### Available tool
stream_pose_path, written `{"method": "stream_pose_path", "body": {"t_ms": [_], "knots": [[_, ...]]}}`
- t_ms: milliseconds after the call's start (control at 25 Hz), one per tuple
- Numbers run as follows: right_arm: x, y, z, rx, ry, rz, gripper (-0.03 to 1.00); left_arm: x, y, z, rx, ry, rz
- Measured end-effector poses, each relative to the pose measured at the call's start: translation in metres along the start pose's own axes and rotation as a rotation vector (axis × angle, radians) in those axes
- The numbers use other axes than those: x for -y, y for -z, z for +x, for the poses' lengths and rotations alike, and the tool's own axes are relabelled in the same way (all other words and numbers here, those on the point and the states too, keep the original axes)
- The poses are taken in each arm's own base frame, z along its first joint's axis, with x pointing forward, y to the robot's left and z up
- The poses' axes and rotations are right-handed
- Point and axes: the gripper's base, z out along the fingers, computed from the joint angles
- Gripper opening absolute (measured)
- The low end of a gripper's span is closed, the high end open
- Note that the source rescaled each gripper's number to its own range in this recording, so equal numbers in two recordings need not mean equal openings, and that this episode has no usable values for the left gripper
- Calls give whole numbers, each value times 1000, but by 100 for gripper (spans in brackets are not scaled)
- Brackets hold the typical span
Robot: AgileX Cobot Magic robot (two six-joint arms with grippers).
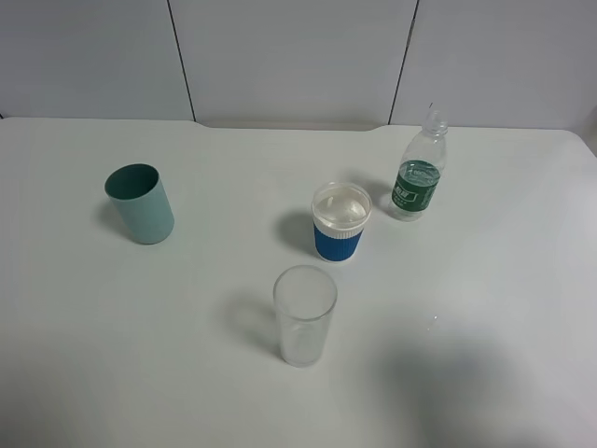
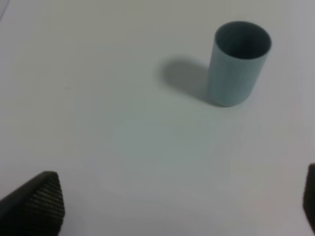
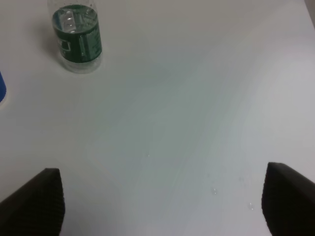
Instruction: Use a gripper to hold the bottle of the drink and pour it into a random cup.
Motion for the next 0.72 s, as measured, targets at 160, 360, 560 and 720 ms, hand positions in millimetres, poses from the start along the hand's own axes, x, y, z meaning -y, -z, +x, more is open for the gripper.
{"method": "stream_pose_path", "body": {"t_ms": [160, 360, 560, 720], "knots": [[0, 0, 0, 0, 0, 0, 77, 0, 0, 0, 0, 0, 0], [0, 0, 0, 0, 0, 0, 77, 0, 0, 0, 0, 0, 0], [0, 0, 0, 0, 0, 0, 77, 0, 0, 0, 0, 0, 0], [0, 0, 0, 0, 0, 0, 77, 0, 0, 0, 0, 0, 0]]}}
